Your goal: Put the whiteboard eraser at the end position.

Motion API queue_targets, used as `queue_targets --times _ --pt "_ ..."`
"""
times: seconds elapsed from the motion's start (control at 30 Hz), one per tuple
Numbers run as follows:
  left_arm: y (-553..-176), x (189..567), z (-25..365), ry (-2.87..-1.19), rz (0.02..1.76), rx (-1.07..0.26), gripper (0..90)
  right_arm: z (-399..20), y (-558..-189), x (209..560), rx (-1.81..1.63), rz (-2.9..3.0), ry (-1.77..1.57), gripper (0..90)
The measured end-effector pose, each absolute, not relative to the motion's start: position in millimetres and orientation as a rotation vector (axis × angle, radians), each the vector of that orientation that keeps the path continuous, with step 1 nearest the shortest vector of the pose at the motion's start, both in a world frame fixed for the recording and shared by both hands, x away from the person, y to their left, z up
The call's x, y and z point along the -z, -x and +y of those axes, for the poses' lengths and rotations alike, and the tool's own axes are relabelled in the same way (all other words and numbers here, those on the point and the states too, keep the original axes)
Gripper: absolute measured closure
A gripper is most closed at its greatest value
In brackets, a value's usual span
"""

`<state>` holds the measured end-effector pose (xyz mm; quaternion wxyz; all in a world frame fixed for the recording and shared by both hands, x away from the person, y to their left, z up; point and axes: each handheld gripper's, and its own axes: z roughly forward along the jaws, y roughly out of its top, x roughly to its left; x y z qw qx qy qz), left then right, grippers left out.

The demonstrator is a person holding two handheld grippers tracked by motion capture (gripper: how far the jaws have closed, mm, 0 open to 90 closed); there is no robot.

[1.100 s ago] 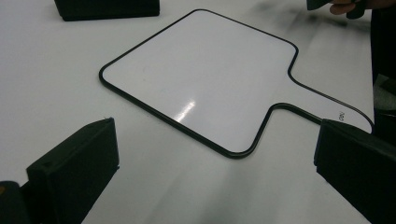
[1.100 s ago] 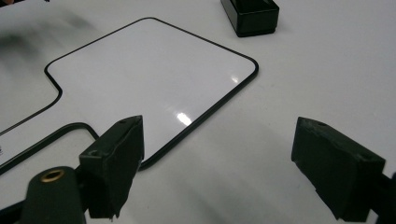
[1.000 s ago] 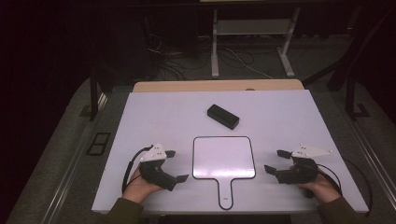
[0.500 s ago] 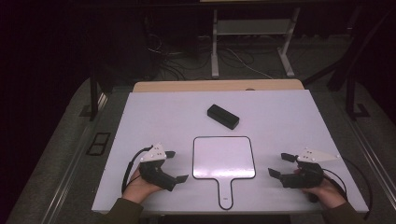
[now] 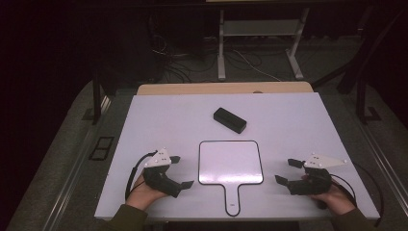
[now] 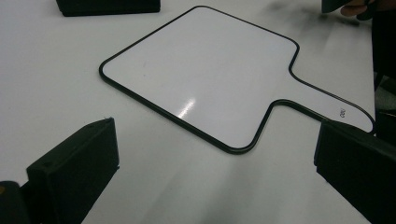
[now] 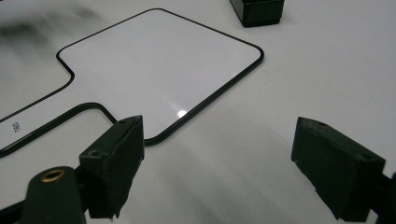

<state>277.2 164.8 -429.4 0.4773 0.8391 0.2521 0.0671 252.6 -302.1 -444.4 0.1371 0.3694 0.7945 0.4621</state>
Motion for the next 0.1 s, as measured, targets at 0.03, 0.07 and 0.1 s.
queue_targets --times 0.03,0.07,0.1 --pt "-277.3 429.4 164.9 -2.05 0.615 -0.165 0.0 -302.1 -252.7 444.1 -1.34 2.298 -1.067 15.8" --pt "-277.3 429.3 164.8 -2.05 0.616 -0.165 0.0 -301.8 -252.5 444.1 -1.343 2.297 -1.068 15.8" --pt "-277.2 429.5 164.6 -2.048 0.618 -0.164 0.0 -301.6 -252.5 444.0 -1.344 2.297 -1.066 15.8"
